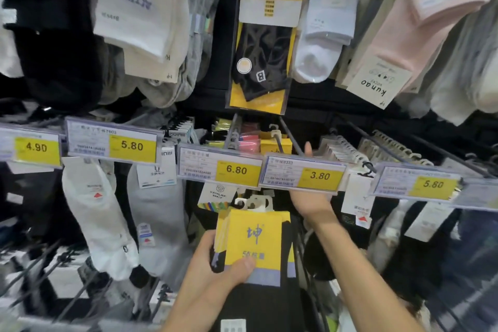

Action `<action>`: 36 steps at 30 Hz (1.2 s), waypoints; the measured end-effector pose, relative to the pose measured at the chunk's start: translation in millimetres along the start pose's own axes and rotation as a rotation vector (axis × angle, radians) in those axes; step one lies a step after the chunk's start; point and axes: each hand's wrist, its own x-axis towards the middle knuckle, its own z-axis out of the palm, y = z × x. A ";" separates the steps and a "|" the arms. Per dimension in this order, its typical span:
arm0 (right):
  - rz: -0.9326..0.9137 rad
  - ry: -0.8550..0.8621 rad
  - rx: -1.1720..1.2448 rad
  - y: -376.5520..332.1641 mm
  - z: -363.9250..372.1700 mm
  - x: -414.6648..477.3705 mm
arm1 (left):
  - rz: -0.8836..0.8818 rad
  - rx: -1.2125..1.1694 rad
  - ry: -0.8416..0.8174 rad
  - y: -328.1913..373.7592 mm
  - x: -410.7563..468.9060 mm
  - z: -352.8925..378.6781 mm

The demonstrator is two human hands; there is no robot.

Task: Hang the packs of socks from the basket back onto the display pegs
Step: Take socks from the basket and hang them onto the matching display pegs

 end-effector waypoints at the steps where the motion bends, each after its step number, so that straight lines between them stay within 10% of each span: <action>1: -0.099 0.041 0.025 -3.3 -2.0 -13.8 | 0.002 -0.005 0.014 -1.2 -0.3 0.8; 8: -0.260 0.039 0.210 -1.7 -6.0 -133.6 | 0.111 0.018 0.060 -10.1 -1.5 11.6; 36: -0.181 -0.333 0.390 10.1 -31.7 -133.8 | 0.055 -0.050 0.120 -10.7 -12.8 14.8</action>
